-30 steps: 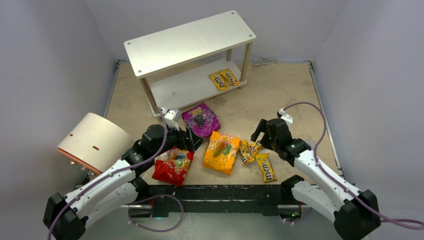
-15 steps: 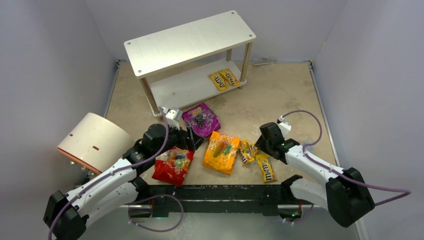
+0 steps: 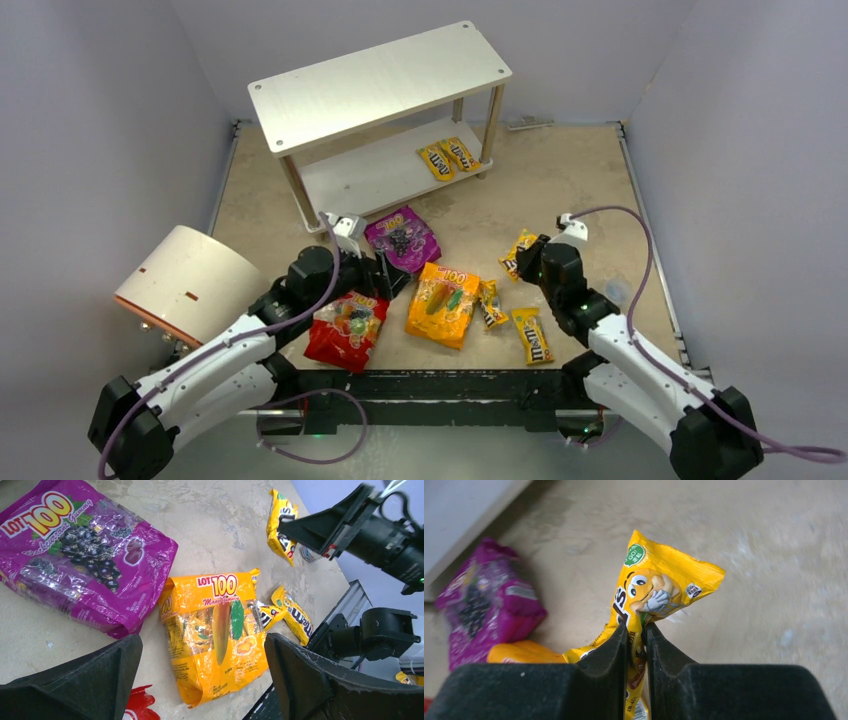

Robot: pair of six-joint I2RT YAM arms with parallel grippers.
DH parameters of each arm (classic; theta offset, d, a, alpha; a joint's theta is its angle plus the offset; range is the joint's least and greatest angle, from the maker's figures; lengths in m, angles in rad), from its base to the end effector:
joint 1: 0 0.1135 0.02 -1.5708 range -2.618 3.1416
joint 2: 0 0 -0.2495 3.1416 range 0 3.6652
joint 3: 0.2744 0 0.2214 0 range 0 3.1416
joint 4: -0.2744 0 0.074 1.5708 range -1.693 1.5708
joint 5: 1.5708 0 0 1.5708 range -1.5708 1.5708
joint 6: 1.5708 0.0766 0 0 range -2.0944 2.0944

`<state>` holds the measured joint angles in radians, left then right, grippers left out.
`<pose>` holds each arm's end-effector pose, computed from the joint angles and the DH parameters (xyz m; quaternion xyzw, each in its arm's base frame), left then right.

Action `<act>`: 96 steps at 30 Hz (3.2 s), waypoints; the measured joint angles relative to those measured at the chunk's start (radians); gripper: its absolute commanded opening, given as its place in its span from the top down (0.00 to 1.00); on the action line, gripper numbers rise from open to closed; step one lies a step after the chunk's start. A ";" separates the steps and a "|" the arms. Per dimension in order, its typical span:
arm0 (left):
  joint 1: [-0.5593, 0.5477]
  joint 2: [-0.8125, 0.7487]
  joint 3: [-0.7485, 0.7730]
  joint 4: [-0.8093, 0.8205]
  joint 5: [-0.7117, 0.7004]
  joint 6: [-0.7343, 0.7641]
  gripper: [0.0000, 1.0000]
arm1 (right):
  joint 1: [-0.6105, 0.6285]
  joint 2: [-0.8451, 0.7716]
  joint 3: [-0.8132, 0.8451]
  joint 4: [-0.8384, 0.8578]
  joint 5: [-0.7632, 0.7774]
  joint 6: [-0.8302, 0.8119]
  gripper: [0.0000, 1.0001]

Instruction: Place and organize the candy bags onto the shelf

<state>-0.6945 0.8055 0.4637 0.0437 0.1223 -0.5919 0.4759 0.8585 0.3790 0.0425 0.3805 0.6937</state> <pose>0.1565 -0.1425 0.2345 0.0774 0.7998 -0.3951 0.4452 0.1954 0.0687 0.1958 0.1910 0.8124 0.1581 0.5278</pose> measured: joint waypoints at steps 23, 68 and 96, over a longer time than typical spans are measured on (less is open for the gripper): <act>0.000 0.332 0.164 0.314 0.224 -0.190 0.13 | 0.154 0.170 0.126 0.461 -0.964 -0.598 0.85; 0.000 0.275 0.094 0.411 0.264 -0.262 0.91 | 0.158 0.182 0.195 0.406 -1.105 -0.768 0.22; 0.091 0.444 0.497 -0.267 0.016 -0.447 1.00 | 0.341 0.211 -0.065 0.905 -0.628 -1.248 0.13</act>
<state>-0.6033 1.2495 0.9604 -0.2230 0.1379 -1.0386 0.8173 1.0695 0.3138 0.9478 -0.2478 -0.5545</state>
